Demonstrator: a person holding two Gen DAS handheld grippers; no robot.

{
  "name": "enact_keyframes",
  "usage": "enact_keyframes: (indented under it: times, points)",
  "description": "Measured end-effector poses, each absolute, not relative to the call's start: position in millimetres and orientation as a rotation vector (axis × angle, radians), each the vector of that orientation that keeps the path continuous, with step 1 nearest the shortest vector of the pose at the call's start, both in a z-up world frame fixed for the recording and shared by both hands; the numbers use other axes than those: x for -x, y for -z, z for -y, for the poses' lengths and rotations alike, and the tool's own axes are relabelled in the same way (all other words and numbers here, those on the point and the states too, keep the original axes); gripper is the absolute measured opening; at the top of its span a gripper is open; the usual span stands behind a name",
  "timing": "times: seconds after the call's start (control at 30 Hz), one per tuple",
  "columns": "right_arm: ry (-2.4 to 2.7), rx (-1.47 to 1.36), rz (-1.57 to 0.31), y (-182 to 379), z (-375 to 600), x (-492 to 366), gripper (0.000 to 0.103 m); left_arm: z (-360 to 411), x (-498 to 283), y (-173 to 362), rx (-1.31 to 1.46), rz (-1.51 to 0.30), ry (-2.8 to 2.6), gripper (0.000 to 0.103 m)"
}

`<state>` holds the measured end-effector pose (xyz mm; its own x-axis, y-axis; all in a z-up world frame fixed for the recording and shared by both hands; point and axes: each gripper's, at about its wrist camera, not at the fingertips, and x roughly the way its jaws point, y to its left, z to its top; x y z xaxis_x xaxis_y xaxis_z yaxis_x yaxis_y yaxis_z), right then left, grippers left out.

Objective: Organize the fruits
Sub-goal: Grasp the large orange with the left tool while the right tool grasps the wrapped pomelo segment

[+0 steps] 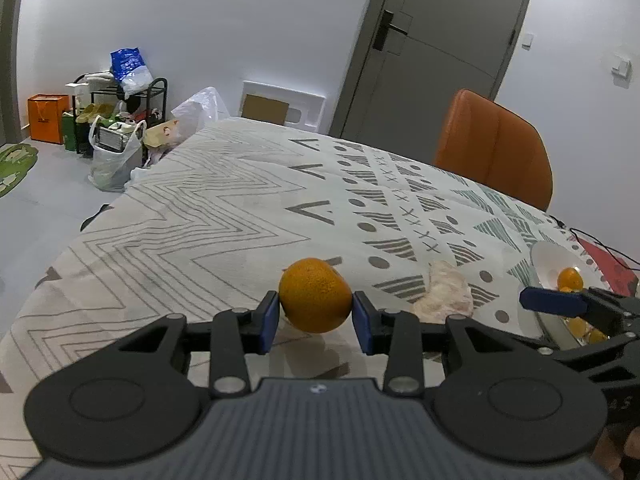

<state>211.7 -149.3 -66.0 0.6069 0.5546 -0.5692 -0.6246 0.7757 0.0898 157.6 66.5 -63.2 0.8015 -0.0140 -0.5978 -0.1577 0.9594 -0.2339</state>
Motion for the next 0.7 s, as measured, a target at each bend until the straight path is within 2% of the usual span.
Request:
enact_keyframes:
  times: [0.37,0.57,0.6,0.7]
  points:
    - [-0.697,0.223,-0.642,77,126,-225,0.097,-80,-150,65,0.311,-0.622,-0.110,0.038]
    - [-0.692,0.256,-0.662,85,117,-233,0.093,-87,-148,66,0.323,-0.619,-0.126,0.038]
    - [-0.690,0.263,-0.665,86,115,-234,0.092,-87,-148,66,0.325,-0.618,-0.127,0.038]
    - [-0.693,0.281,-0.668,91,111,-234,0.077,-88,-148,66,0.329,-0.617,-0.126,0.038]
